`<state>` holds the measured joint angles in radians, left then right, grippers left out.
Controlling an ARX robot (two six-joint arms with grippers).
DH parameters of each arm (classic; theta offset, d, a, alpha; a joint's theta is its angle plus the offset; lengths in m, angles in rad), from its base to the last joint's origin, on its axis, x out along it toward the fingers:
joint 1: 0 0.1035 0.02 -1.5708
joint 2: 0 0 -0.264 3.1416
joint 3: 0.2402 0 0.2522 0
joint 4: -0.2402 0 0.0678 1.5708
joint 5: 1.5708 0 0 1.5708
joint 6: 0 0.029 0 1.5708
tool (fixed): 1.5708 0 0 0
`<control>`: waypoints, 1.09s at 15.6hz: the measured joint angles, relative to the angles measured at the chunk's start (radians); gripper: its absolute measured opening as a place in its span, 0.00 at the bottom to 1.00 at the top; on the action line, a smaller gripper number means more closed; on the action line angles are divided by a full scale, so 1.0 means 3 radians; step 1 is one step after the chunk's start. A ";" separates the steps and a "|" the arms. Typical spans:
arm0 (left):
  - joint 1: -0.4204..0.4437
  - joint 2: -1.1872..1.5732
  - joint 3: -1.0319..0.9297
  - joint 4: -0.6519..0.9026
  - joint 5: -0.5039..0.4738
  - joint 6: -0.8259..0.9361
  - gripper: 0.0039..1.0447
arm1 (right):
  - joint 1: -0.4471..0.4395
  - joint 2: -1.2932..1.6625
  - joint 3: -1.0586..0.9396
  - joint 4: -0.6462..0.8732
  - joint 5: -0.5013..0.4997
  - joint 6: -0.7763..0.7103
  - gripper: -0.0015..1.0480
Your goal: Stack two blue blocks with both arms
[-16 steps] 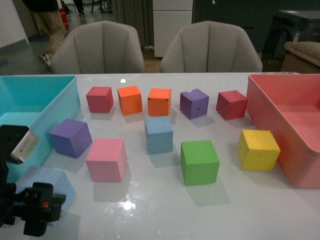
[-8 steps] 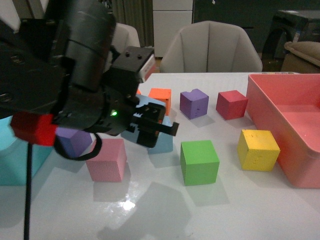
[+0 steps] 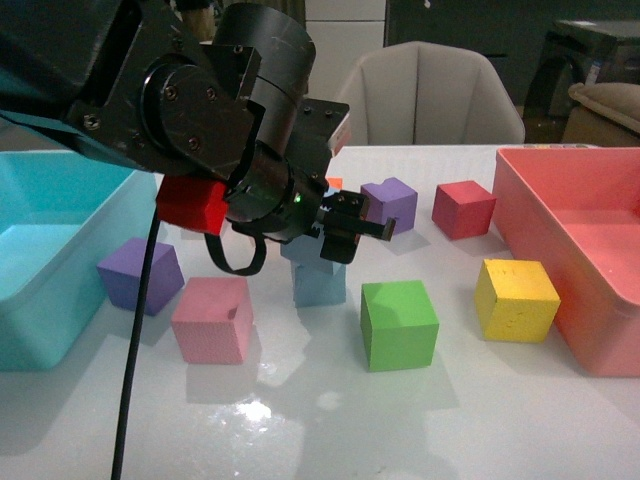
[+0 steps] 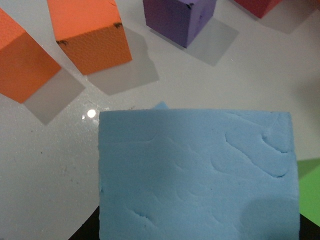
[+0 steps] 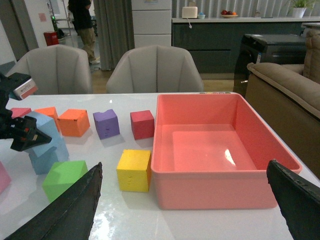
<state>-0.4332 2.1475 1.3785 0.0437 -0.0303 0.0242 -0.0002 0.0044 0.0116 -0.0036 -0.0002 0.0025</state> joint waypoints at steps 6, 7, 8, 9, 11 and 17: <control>0.0036 0.0242 0.0381 -0.0197 -0.0031 -0.0159 0.48 | 0.0000 0.0000 0.0000 0.0000 0.0000 0.0000 0.94; 0.0050 0.0273 0.0393 -0.0221 -0.0045 -0.0172 0.48 | 0.0000 0.0000 0.0000 0.0001 0.0000 0.0000 0.94; 0.0069 0.0306 0.0420 -0.0221 -0.0070 -0.0178 0.48 | 0.0000 0.0000 0.0000 0.0000 0.0000 0.0000 0.94; 0.0104 0.0323 0.0441 -0.0230 -0.0075 -0.0197 0.48 | 0.0000 0.0000 0.0000 0.0000 0.0000 0.0000 0.94; 0.0142 0.0345 0.0484 -0.0271 -0.0078 -0.0256 0.48 | 0.0000 0.0000 0.0000 0.0000 0.0000 0.0000 0.94; 0.0114 0.0390 0.0535 -0.0296 0.0022 -0.0347 0.62 | 0.0000 0.0000 0.0000 0.0000 0.0000 0.0000 0.94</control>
<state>-0.3988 2.2646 1.5391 -0.0452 -0.0238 -0.0799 -0.0002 0.0044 0.0116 -0.0036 -0.0002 0.0025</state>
